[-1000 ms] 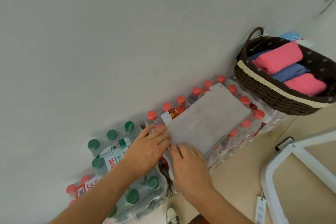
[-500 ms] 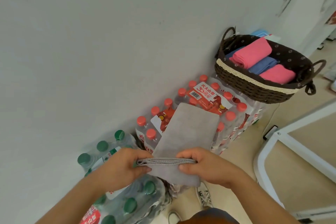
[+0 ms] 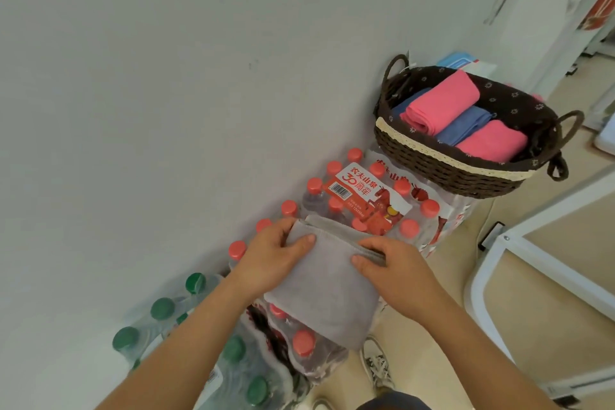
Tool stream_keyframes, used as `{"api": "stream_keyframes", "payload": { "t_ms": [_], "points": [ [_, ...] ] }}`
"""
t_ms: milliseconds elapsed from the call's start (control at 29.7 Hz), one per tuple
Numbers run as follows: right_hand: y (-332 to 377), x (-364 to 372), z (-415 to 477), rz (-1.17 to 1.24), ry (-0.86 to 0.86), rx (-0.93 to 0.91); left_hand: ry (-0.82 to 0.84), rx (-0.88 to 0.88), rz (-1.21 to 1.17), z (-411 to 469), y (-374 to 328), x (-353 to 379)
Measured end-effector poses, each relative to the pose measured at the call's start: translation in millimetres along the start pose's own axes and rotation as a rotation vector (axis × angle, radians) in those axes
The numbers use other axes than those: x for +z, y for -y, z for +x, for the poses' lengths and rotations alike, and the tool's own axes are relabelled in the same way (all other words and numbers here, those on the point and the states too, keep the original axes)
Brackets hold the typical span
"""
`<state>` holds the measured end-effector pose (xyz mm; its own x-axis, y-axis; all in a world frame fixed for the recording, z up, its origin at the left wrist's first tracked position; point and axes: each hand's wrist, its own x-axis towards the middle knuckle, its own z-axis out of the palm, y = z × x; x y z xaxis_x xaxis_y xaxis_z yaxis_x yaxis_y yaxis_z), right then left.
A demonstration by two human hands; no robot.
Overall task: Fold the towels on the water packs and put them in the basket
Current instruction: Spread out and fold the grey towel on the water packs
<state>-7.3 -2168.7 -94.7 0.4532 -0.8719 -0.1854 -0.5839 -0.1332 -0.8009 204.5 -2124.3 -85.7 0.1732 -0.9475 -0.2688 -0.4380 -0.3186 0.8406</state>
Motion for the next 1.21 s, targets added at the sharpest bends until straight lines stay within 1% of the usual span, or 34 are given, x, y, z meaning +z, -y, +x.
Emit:
{"api": "stream_keyframes", "payload": {
  "t_ms": [67, 135, 202, 269, 471, 673, 976, 1043, 1111, 1144, 1212],
  "points": [
    [-1, -2, 9, -0.21, -0.066, -0.051, -0.038, 0.011, 0.071, 15, 1, 8],
    [-3, 0, 18, -0.36, -0.096, -0.092, -0.088, 0.021, 0.165, 27, 4, 15],
    [-6, 4, 26, -0.457, -0.087, -0.122, -0.127, 0.036, 0.252, 32, 7, 21],
    [-10, 7, 34, -0.52, -0.091, -0.139, -0.163, 0.037, 0.291, 34, 11, 25],
    [-19, 16, 44, -0.61, -0.137, -0.153, -0.216, 0.018, 0.34, 41, 17, 29],
    [-30, 14, 49, -0.605, -0.198, -0.157, -0.226, 0.03, 0.444, 46, 15, 38],
    [-28, 7, 56, -0.699, -0.162, -0.109, -0.285, 0.078, 0.626, 49, 15, 45],
    [-28, 5, 57, -0.711, -0.136, -0.096, -0.253, 0.094, 0.66, 51, 22, 43],
    [-27, 2, 60, -0.698, -0.08, -0.072, -0.184, 0.127, 0.684, 56, 22, 38],
    [-26, 0, 61, -0.687, -0.038, -0.048, -0.141, 0.128, 0.667, 59, 20, 35],
    [-24, -4, 65, -0.674, 0.024, -0.014, -0.054, 0.062, 0.542, 66, 13, 27]
  ]
}}
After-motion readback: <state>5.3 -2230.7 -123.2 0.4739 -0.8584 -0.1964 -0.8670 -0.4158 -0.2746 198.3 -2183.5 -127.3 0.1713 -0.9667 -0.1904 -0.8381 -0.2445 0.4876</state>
